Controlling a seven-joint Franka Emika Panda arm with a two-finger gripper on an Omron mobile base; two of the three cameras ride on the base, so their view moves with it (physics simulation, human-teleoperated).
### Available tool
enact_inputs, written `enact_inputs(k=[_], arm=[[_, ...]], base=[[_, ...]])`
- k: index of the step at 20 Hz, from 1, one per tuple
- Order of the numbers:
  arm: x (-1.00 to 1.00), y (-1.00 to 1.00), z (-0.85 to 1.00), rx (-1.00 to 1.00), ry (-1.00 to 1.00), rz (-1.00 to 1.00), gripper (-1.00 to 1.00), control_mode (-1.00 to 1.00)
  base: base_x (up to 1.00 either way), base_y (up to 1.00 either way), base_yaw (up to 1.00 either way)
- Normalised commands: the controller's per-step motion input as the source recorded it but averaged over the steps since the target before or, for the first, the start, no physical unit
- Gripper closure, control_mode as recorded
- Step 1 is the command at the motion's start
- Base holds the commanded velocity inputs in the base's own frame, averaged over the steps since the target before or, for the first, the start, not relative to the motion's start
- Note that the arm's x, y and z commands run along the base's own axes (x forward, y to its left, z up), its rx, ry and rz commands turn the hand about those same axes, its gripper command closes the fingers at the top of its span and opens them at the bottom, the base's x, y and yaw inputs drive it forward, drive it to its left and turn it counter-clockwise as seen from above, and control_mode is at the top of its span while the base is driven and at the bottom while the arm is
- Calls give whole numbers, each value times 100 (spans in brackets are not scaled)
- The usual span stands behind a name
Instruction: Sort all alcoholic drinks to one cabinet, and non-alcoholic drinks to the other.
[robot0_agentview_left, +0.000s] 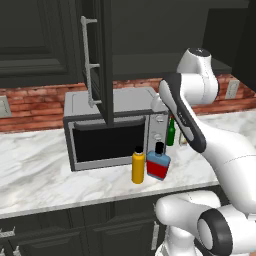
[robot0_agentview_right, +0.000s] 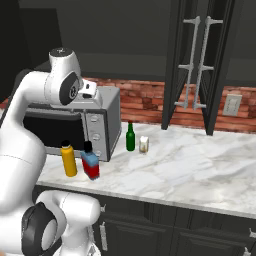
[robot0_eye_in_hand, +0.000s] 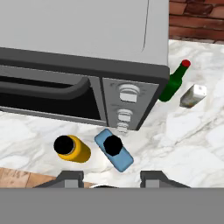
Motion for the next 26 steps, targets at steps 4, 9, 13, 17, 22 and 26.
enact_inputs(k=[4, 9, 13, 17, 22, 26], arm=[[-7, 0, 0, 0, 0, 0, -100, -100], [-16, 0, -4, 0, 0, 1, -100, -100], [-17, 0, -13, -2, 3, 5, -100, -100], [-15, 0, -17, -2, 2, 7, -100, -100], [-12, 0, -16, 0, 2, 7, -100, -100], [-8, 0, -16, 0, 4, 8, -100, -100]], base=[[0, 0, 0], [0, 0, 0], [0, 0, 0], [0, 0, 0], [0, 0, 0], [0, 0, 0]])
